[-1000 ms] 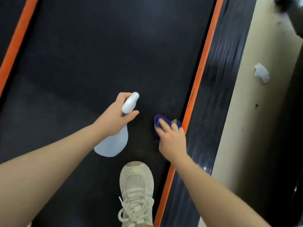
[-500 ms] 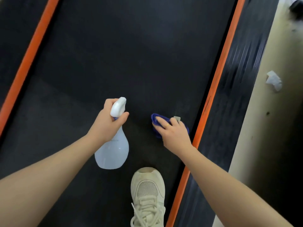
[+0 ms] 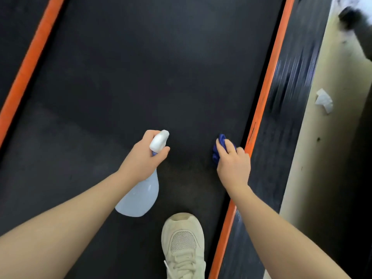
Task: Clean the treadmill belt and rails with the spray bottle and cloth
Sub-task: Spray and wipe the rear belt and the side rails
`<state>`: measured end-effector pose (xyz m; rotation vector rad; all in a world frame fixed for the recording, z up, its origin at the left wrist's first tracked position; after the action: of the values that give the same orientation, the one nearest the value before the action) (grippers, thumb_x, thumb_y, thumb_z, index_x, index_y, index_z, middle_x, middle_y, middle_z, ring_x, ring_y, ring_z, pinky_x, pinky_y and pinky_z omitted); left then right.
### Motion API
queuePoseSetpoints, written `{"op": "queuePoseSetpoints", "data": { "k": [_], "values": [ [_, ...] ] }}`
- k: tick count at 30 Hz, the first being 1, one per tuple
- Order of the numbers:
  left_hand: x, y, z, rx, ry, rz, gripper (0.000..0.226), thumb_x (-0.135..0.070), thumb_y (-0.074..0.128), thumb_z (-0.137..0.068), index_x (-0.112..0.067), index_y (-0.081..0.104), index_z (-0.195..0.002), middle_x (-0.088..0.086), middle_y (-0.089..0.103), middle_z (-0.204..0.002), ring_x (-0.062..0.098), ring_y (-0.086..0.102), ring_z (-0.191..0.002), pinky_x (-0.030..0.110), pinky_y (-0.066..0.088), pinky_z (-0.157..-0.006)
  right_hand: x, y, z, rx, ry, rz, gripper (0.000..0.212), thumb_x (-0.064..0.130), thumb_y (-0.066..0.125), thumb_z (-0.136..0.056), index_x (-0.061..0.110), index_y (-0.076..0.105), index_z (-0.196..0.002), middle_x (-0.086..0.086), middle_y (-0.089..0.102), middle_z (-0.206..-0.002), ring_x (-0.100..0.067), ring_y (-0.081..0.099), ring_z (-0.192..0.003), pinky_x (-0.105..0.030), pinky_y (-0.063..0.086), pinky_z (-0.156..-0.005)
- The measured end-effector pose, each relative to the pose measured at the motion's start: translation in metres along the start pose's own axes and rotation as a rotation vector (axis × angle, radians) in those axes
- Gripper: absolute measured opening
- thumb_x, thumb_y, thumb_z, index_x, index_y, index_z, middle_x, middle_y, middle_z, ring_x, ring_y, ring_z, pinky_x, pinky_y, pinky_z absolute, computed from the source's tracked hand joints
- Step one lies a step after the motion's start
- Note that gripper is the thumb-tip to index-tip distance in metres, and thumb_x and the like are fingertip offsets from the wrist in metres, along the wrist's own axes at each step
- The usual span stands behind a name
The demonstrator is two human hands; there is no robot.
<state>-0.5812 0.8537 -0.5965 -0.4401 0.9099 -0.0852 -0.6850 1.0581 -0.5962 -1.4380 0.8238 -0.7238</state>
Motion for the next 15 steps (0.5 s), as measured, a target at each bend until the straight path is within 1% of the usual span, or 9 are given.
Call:
{"op": "queuePoseSetpoints", "data": {
  "k": [5, 7, 9, 10, 11, 12, 13, 14, 15],
  "values": [
    [0.0, 0.006, -0.005, 0.007, 0.01, -0.02, 0.036, -0.026, 0.057, -0.092, -0.022, 0.043, -0.125, -0.005, 0.053, -0.107, 0.008, 0.053, -0.088, 0.017, 0.042, -0.069, -0.005, 0.005, -0.02, 0.011, 0.143, -0.036, 0.052, 0.004, 0.073, -0.056, 0.014, 0.07, -0.107, -0.008, 0.068, -0.111, -0.03, 0.056, -0.064, -0.029, 0.04, -0.055],
    [0.0, 0.003, -0.003, 0.006, 0.009, -0.006, 0.034, -0.025, 0.058, -0.092, -0.023, 0.043, -0.123, -0.005, 0.054, -0.107, 0.009, 0.053, -0.089, 0.019, 0.043, -0.07, 0.011, 0.006, -0.019, 0.034, 0.116, -0.072, 0.045, 0.01, 0.069, -0.058, 0.015, 0.071, -0.103, -0.007, 0.068, -0.111, -0.03, 0.057, -0.064, -0.031, 0.044, -0.056],
    [0.002, -0.007, 0.0, -0.024, -0.005, 0.013, 0.033, -0.025, 0.058, -0.092, -0.023, 0.042, -0.121, -0.005, 0.053, -0.106, 0.009, 0.054, -0.09, 0.02, 0.043, -0.069, 0.053, -0.001, -0.015, 0.08, -0.035, -0.132, 0.041, 0.013, 0.07, -0.06, 0.016, 0.071, -0.101, -0.006, 0.066, -0.116, -0.031, 0.058, -0.069, -0.034, 0.048, -0.061],
    [0.004, -0.014, 0.001, -0.053, -0.013, 0.033, 0.033, -0.024, 0.058, -0.092, -0.023, 0.042, -0.121, -0.005, 0.053, -0.106, 0.01, 0.054, -0.092, 0.02, 0.043, -0.069, 0.085, 0.001, -0.011, 0.142, -0.168, -0.167, 0.043, 0.013, 0.071, -0.065, 0.017, 0.069, -0.107, -0.006, 0.062, -0.123, -0.032, 0.059, -0.078, -0.037, 0.05, -0.066],
    [0.008, -0.023, 0.002, -0.094, -0.019, 0.054, 0.034, -0.023, 0.059, -0.091, -0.022, 0.042, -0.12, -0.005, 0.053, -0.105, 0.01, 0.054, -0.092, 0.02, 0.043, -0.069, 0.118, 0.0, -0.007, 0.235, -0.326, -0.168, 0.047, 0.014, 0.069, -0.073, 0.019, 0.062, -0.12, -0.005, 0.053, -0.135, -0.031, 0.057, -0.093, -0.041, 0.049, -0.075],
    [0.014, -0.037, 0.005, -0.143, -0.028, 0.072, 0.034, -0.022, 0.059, -0.091, -0.022, 0.041, -0.12, -0.006, 0.053, -0.104, 0.009, 0.054, -0.092, 0.02, 0.044, -0.069, 0.149, 0.008, 0.001, 0.332, -0.482, -0.143, 0.05, 0.017, 0.061, -0.082, 0.022, 0.052, -0.131, -0.003, 0.041, -0.145, -0.029, 0.051, -0.106, -0.043, 0.045, -0.085],
    [0.018, -0.045, 0.007, -0.184, -0.034, 0.089, 0.034, -0.021, 0.059, -0.091, -0.023, 0.041, -0.119, -0.007, 0.053, -0.102, 0.007, 0.054, -0.091, 0.02, 0.044, -0.07, 0.16, 0.009, 0.0, 0.355, -0.562, -0.088, 0.05, 0.019, 0.053, -0.088, 0.025, 0.046, -0.136, -0.001, 0.033, -0.15, -0.026, 0.047, -0.112, -0.042, 0.042, -0.09],
    [0.023, -0.056, 0.009, -0.227, -0.046, 0.104, 0.033, -0.021, 0.059, -0.091, -0.023, 0.041, -0.119, -0.009, 0.052, -0.101, 0.005, 0.053, -0.089, 0.02, 0.043, -0.069, 0.165, 0.009, -0.009, 0.308, -0.581, -0.044, 0.048, 0.021, 0.052, -0.087, 0.026, 0.047, -0.135, 0.0, 0.034, -0.15, -0.025, 0.049, -0.109, -0.041, 0.043, -0.087],
    [0.031, -0.069, 0.014, -0.27, -0.061, 0.118, 0.032, -0.021, 0.059, -0.091, -0.022, 0.041, -0.118, -0.011, 0.051, -0.099, 0.004, 0.053, -0.088, 0.018, 0.042, -0.069, 0.166, 0.006, -0.024, 0.271, -0.506, -0.065, 0.047, 0.021, 0.058, -0.082, 0.024, 0.054, -0.129, -0.001, 0.042, -0.145, -0.027, 0.053, -0.101, -0.04, 0.046, -0.081]
  ]
}}
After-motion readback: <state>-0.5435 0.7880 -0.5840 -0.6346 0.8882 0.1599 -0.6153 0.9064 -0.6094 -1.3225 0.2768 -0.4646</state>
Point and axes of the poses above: each hand's wrist, its own z-axis away from the middle knuckle, its own y-axis out of the palm, x = y × z, the point moved 10 cm from there along -z, towards the middle knuckle
